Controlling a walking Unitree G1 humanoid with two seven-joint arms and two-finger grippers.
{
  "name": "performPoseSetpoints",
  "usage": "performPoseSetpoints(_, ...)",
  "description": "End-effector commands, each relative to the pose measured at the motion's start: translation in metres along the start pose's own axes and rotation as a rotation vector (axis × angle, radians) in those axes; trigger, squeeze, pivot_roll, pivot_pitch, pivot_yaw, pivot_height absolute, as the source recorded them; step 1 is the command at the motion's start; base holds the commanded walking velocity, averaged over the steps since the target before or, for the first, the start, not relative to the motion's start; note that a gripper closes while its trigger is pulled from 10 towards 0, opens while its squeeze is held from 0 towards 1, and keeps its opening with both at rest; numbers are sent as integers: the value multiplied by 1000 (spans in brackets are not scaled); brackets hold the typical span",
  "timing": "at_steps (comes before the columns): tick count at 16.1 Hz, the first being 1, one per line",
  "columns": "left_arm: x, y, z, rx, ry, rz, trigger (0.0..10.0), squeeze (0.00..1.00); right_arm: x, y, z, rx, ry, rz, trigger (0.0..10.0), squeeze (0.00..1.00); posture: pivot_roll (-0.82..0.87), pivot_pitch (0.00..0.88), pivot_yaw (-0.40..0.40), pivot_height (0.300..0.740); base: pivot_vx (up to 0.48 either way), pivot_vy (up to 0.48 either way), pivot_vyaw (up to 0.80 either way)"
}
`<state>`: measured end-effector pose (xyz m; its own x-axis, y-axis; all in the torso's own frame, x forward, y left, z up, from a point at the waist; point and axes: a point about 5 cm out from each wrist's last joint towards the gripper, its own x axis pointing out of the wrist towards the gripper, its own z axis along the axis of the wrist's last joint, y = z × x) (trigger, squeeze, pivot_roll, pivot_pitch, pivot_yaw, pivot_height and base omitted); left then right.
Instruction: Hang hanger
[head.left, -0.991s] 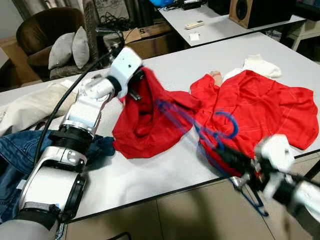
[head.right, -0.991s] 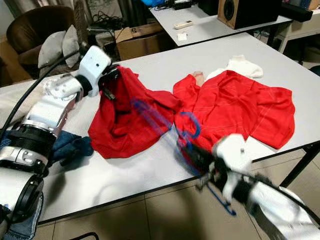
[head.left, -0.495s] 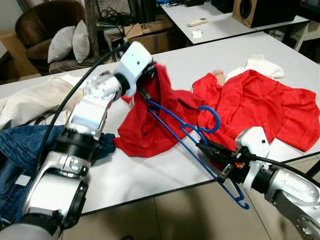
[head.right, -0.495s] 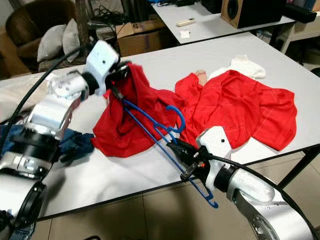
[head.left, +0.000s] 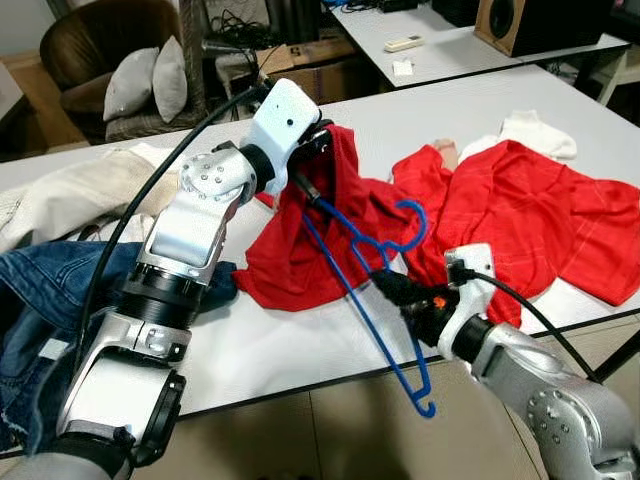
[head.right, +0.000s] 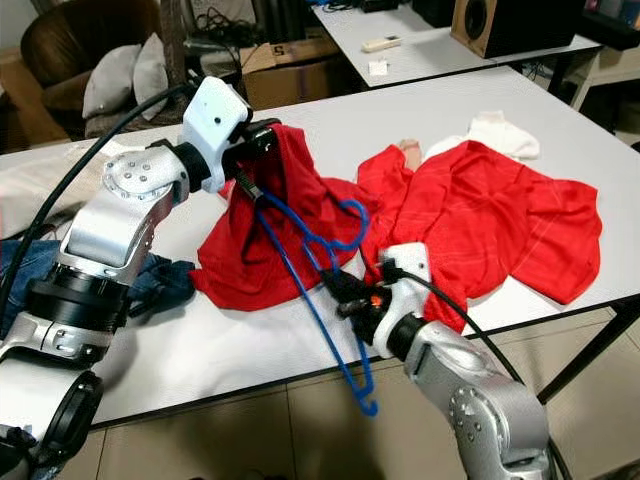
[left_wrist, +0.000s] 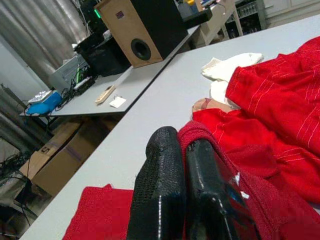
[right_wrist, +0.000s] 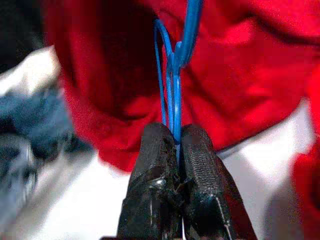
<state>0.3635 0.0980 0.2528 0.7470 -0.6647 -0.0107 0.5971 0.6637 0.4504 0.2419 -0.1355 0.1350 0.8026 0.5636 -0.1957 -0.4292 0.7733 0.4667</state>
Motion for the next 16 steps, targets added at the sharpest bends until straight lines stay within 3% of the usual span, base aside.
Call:
performPoseSetpoints(1,-4,5,0,36,22,19,0,0,-2,0,6,46,-35,-10,10000,0,-157,0,125,740,0,0,0)
performPoseSetpoints(3,-8,9,-4,54,45,45,0,0,-12,0,10,157,-88,-28,10000,0,-162,0,122,740,0,0,0)
performPoseSetpoints(8,-9,9,-10,95,73,35,0,0,-26,9,21,310,-200,-25,10000,0,-181,0,131,740,0,0,0)
performPoseSetpoints(11,-9,-1,-18,98,85,-60,0,0,-20,5,40,457,-337,-31,10000,0,-194,0,142,740,0,0,0)
performPoseSetpoints(16,-21,-18,-53,65,227,-250,0,0,9,-6,62,534,-384,-49,10000,0,-203,0,157,740,0,0,0)
